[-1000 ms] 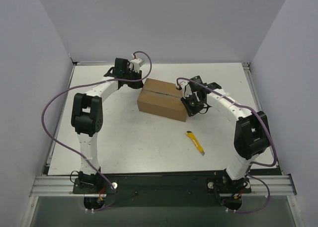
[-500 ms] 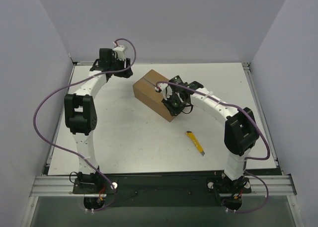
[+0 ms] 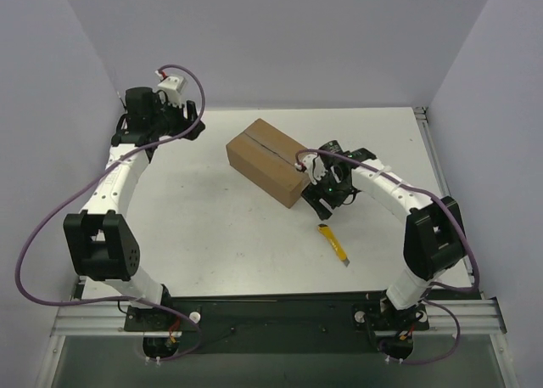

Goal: Unpack the express box

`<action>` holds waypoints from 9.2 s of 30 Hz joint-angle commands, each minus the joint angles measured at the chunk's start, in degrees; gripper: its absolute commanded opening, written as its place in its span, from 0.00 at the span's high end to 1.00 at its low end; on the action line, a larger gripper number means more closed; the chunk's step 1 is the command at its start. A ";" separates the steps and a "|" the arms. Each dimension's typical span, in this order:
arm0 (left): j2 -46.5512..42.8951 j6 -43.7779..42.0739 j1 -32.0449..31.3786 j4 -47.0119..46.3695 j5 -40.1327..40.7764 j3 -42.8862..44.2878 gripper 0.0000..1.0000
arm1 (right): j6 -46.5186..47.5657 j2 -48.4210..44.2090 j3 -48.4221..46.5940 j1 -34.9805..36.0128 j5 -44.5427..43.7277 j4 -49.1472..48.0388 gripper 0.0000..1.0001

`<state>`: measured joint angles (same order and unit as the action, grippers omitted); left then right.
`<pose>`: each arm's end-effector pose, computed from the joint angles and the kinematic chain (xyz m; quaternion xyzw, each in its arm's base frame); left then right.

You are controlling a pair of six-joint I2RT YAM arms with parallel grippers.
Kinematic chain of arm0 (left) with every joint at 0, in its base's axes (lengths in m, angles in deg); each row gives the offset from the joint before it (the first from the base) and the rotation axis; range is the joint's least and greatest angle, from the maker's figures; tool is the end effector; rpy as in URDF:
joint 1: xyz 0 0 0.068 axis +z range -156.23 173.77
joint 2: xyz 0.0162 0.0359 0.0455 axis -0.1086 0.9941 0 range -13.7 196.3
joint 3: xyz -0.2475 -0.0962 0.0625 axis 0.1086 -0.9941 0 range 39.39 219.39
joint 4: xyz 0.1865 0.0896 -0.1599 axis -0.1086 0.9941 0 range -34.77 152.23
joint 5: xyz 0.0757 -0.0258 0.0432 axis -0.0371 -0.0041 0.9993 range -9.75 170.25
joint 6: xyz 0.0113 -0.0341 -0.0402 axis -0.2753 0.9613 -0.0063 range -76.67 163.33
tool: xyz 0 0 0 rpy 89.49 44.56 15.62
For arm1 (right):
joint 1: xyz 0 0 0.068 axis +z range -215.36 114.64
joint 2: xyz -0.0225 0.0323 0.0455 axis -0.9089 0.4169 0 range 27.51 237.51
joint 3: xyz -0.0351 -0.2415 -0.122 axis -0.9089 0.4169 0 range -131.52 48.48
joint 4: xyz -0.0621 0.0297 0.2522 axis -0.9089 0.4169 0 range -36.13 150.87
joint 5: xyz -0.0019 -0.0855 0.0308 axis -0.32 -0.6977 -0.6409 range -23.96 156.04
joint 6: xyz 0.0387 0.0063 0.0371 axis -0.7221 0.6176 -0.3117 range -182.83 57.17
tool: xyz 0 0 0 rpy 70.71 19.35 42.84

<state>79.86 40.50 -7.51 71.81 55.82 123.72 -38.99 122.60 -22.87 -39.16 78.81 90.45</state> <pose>0.3833 -0.0232 0.3506 0.1420 0.8234 -0.1722 0.5217 0.3065 0.1597 0.2383 -0.4321 0.8585 0.1127 0.2523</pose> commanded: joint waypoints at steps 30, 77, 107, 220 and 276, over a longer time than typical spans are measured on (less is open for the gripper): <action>-13.05 -4.37 0.14 1.44 -0.18 -13.32 0.30 | -8.98 4.41 15.54 8.61 -5.30 -4.58 0.63; 13.58 50.56 -20.34 -51.56 -42.02 5.84 0.03 | -40.53 -4.65 -25.42 -4.93 34.06 -40.00 1.00; 16.49 15.02 -19.46 -6.59 -34.05 18.92 1.00 | -41.07 -5.70 -30.51 -13.89 29.24 -26.75 0.10; 6.37 33.06 -17.44 -48.57 -50.72 -1.19 0.63 | -30.34 4.75 -45.28 -4.05 47.34 -26.47 1.00; 0.76 -19.22 -9.70 13.03 -48.35 9.81 1.00 | -5.55 0.98 -47.13 -0.62 37.67 2.36 0.20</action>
<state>85.74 30.47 -15.12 78.47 10.75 137.21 -41.81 126.21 -72.75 -39.86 111.51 91.26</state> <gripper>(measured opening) 0.159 0.814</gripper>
